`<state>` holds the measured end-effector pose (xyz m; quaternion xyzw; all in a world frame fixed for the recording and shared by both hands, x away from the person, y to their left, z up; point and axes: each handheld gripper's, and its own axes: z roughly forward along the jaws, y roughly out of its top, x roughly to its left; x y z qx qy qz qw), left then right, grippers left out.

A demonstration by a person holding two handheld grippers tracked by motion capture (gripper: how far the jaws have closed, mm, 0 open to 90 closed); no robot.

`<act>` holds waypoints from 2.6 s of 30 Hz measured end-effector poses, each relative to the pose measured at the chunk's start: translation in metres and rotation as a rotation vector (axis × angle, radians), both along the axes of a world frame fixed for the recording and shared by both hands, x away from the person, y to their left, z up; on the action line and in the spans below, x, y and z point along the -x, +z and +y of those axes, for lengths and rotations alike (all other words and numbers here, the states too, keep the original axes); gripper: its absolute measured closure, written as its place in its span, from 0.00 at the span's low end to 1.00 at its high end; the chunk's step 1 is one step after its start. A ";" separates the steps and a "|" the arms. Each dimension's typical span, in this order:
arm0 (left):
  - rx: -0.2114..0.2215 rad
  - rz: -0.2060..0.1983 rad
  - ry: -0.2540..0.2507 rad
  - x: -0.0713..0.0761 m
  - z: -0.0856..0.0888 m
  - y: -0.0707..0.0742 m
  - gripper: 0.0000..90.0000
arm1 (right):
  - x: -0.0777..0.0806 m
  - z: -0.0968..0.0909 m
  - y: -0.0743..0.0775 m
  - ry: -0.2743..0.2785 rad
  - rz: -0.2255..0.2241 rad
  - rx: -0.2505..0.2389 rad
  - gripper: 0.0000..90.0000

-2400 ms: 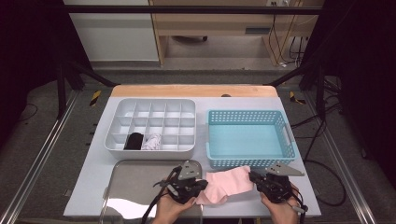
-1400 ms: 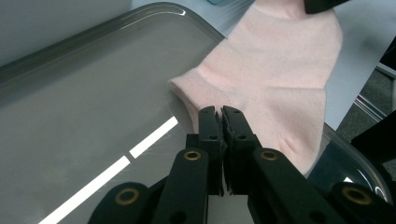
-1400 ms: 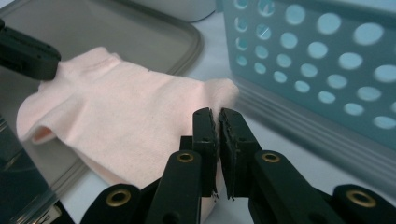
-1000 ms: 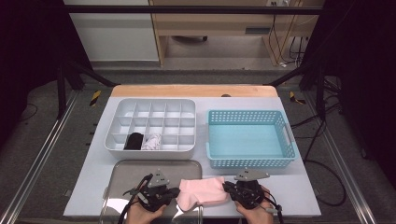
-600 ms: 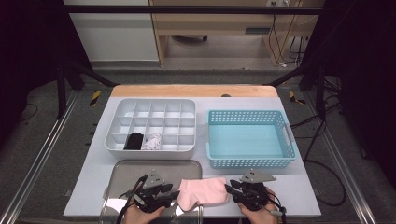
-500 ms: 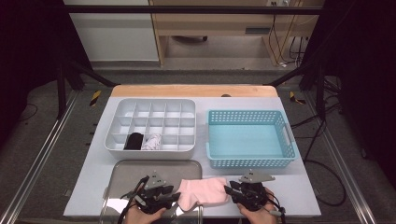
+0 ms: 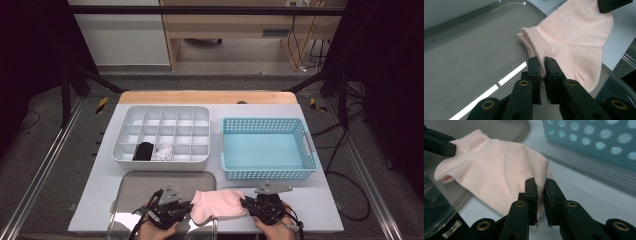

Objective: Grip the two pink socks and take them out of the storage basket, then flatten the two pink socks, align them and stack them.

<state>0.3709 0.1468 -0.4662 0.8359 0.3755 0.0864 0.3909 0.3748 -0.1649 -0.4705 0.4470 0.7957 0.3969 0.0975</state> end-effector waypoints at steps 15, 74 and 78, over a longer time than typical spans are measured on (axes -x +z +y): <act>0.038 -0.100 0.027 -0.009 0.004 0.010 0.72 | -0.003 -0.010 0.002 -0.063 -0.098 0.014 0.72; -0.007 -0.033 -0.158 -0.028 -0.086 -0.012 0.99 | -0.011 -0.006 -0.013 -0.012 0.028 -0.044 0.90; -0.008 -0.030 -0.157 -0.028 -0.087 -0.012 0.99 | -0.011 -0.007 -0.011 -0.008 0.022 -0.056 0.91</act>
